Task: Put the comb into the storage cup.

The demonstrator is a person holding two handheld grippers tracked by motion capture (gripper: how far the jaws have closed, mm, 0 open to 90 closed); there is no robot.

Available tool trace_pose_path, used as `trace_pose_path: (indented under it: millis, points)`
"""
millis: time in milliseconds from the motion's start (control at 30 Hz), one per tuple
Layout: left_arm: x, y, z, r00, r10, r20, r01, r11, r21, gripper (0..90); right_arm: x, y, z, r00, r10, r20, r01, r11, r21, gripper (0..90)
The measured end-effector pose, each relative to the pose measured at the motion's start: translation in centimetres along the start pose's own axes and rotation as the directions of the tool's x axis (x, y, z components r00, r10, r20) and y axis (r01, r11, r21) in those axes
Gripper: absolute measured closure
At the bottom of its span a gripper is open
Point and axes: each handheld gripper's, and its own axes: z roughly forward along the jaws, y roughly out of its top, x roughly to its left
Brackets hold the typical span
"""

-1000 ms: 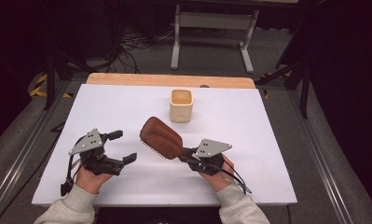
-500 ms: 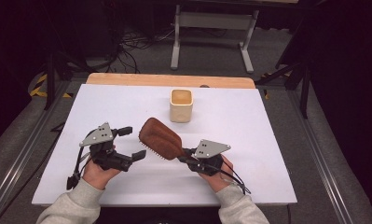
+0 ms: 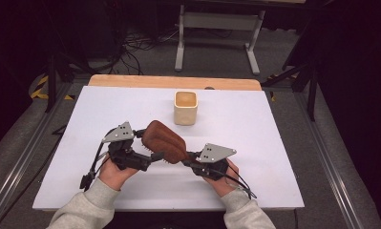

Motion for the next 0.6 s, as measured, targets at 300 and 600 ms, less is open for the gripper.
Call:
trace_pose_path:
  millis: [300,600]
  points:
    - [-0.73,0.37,0.72,0.9999,0.009,-0.005,-0.009,0.9996,0.028,13.0,0.19,0.04,0.0,0.9998,-0.02,-0.002,0.02,1.0,-0.011,72.2]
    - [-0.39,0.64,0.26,0.9979,-0.058,0.028,0.057,0.9982,0.016,32.5,0.51,-0.11,0.5,0.9986,-0.053,0.002,0.053,0.998,0.015,72.0]
